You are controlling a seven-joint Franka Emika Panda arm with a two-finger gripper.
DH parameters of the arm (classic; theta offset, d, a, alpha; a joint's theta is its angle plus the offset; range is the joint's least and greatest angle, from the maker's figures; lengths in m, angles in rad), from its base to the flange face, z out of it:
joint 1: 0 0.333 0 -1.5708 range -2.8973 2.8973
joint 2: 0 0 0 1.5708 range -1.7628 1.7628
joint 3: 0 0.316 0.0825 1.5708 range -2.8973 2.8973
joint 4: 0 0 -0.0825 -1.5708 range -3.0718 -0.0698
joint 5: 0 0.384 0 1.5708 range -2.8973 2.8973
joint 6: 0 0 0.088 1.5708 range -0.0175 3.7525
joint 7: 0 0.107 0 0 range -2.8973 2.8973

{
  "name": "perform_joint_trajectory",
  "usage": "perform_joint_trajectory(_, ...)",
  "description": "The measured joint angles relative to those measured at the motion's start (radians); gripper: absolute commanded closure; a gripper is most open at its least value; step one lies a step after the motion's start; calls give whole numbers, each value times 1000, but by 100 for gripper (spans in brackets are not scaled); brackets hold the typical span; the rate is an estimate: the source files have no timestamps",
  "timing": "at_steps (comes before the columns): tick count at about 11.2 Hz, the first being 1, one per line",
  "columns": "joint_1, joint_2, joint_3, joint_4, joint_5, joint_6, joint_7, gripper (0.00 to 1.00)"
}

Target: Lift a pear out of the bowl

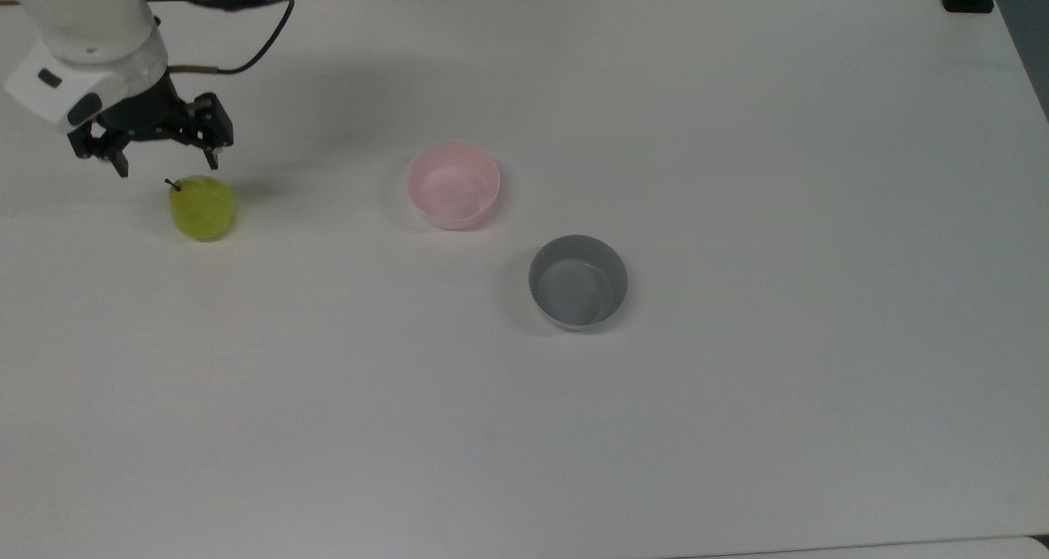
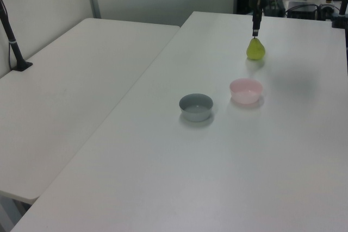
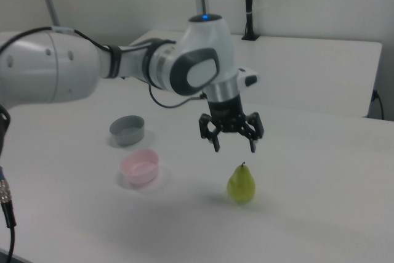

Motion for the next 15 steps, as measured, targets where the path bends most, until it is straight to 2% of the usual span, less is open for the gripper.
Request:
perform_joint_trajectory(2,39,-87,11,6,2,-109,70,0)
perform_joint_trajectory(5,151,-215,15,9,3,-291,244,0)
perform_joint_trajectory(9,245,-345,11,7,107,-403,396,0)
perform_joint_trajectory(11,287,-365,-4,4,133,-407,428,0)
perform_joint_trajectory(13,346,-363,-52,1,155,-407,434,0)
perform_joint_trajectory(15,351,-354,-63,-4,158,-381,409,0)
